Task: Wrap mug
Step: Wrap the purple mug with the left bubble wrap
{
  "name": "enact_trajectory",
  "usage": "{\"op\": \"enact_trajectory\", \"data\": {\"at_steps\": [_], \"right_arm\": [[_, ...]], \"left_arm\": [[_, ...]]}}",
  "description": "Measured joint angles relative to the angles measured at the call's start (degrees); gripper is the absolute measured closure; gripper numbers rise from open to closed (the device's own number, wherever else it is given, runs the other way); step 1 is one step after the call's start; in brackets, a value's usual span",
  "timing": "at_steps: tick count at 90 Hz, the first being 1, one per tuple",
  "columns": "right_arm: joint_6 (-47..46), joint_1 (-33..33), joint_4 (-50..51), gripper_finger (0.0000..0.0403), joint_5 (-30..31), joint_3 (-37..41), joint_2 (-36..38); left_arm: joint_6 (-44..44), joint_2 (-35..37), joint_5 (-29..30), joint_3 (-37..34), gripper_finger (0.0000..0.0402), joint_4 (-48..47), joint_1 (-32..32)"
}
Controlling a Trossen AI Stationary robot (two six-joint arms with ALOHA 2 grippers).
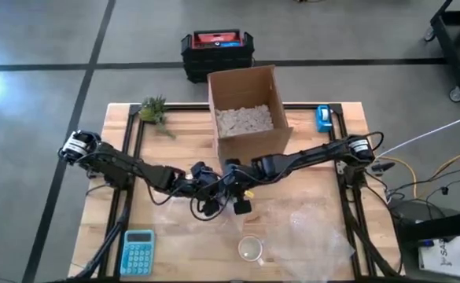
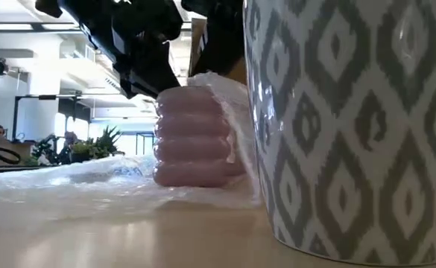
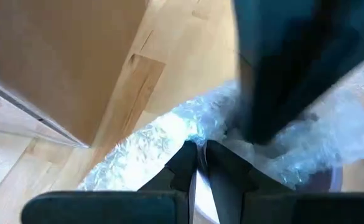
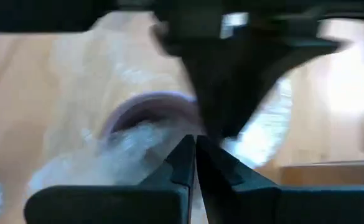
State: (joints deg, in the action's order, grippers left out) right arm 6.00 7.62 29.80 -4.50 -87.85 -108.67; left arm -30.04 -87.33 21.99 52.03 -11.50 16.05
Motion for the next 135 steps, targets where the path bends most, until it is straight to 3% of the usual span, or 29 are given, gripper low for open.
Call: {"op": "enact_trajectory", "data": {"at_steps": [68, 88, 108, 115, 128, 135], "right_arm": [[0.9, 0.6, -5.7, 0.0401, -1.5, -0.2, -8.9], [1.1, 0.6, -3.5, 0.0401, -1.4, -0.9, -6.3], [2.0, 0.4, -2.2, 0.0401, -1.3, -1.7, 0.7], [2.6, 0.2, -0.1, 0.0401, 1.6, -1.7, 2.3], [3.0, 0.2, 3.2, 0.0401, 14.1, -1.4, 3.0], [2.9, 0.1, 3.1, 0.0401, 14.9, -0.6, 2.2]], "left_arm": [[0.8, -0.1, -0.4, -0.2, 0.038, 1.6, 0.0], [1.3, -0.1, -0.3, -0.2, 0.038, 1.9, 0.0], [1.5, -0.1, 0.0, -0.2, 0.038, 1.9, 0.0], [1.4, -0.1, 0.0, -0.2, 0.038, 1.9, 0.0], [1.2, -0.1, 0.0, -0.2, 0.038, 1.9, 0.0], [1.1, -0.1, 0.0, -0.2, 0.038, 2.0, 0.0]]}}
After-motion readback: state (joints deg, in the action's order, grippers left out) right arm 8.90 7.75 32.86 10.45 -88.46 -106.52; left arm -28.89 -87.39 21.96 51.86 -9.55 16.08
